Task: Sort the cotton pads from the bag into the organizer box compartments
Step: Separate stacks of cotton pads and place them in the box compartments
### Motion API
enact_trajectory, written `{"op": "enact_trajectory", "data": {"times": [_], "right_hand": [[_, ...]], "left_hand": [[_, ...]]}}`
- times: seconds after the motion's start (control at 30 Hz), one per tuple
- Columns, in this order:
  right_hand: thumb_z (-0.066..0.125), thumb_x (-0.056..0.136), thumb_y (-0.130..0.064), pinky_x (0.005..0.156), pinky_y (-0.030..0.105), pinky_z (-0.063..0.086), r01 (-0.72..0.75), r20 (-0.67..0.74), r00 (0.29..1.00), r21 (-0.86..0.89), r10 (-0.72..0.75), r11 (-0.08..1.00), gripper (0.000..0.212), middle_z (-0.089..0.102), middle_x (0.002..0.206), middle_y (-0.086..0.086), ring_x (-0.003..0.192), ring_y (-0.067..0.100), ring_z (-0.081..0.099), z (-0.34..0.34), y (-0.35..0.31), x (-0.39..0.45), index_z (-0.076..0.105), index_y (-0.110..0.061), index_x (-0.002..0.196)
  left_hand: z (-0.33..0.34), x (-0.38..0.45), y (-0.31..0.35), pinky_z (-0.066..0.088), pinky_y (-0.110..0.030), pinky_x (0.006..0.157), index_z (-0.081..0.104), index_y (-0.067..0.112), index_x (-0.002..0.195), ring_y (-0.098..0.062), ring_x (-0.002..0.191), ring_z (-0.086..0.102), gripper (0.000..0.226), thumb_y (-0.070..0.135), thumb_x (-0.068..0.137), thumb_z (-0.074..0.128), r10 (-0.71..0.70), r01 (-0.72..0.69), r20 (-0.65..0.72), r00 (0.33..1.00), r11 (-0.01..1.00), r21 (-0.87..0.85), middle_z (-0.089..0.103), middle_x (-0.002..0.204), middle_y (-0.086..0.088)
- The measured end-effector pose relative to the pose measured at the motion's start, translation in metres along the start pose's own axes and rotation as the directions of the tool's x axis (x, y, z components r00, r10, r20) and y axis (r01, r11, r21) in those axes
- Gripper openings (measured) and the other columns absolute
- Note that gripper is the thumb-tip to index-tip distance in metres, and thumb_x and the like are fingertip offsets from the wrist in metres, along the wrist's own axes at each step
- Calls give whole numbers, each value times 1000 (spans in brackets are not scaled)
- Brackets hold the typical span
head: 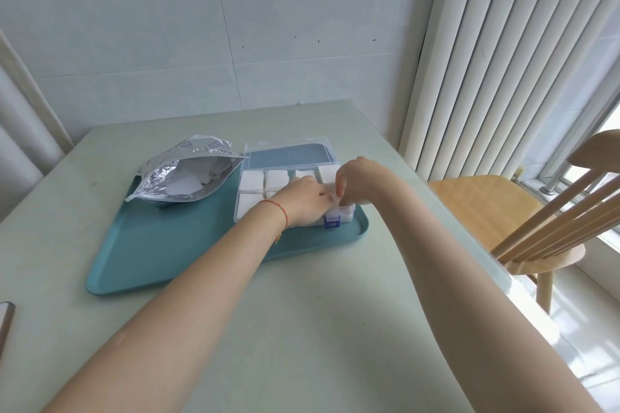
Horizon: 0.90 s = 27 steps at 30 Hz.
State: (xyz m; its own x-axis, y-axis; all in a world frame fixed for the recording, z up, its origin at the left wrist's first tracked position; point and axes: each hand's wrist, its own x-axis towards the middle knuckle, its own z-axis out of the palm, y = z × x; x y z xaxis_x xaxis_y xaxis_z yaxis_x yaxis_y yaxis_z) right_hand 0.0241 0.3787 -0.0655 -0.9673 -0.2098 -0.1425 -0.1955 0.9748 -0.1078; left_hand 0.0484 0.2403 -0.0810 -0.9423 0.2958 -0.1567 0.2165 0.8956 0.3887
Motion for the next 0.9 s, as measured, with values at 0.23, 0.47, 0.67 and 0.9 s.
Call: {"op": "enact_trajectory", "data": {"times": [0.23, 0.47, 0.67, 0.9], "right_hand": [[65, 86, -17, 85, 34, 49, 108, -270, 960, 110, -75, 988, 13, 62, 104, 6, 102, 23, 55, -10, -15, 7, 72, -17, 97], [56, 89, -18, 75, 32, 52, 282, -331, 931, 378, -155, 882, 18, 69, 87, -2, 86, 21, 62, -8, -110, 13, 73, -14, 93], [51, 91, -11, 73, 28, 47, 295, -207, 954, 528, -216, 796, 28, 71, 107, 4, 90, 23, 60, 13, -186, 29, 73, -12, 108], [43, 95, -7, 79, 22, 42, 236, -239, 963, 533, -124, 813, 40, 60, 134, 7, 113, 23, 59, 28, -231, 55, 61, -9, 131]], "left_hand": [[-10, -8, -19, 45, -34, 77, 71, 6, 96, -28, 92, 59, 36, 32, 97, 46, -23, -14, -160, 987, 974, -226, 69, 92, -9], [-29, -58, -100, 37, -27, 79, 76, 12, 80, -25, 96, 53, 21, 15, 84, 55, -209, -24, -778, 592, 961, -276, 62, 97, -6], [-43, -92, -189, 38, -42, 99, 77, 20, 102, -39, 126, 41, 30, 14, 87, 51, -392, 297, -759, 520, 916, -270, 51, 135, -14], [-46, -97, -211, 32, -20, 92, 54, 6, 137, -24, 122, 48, 51, 0, 87, 49, -343, 54, -707, 619, 916, -397, 51, 134, -8]]}}
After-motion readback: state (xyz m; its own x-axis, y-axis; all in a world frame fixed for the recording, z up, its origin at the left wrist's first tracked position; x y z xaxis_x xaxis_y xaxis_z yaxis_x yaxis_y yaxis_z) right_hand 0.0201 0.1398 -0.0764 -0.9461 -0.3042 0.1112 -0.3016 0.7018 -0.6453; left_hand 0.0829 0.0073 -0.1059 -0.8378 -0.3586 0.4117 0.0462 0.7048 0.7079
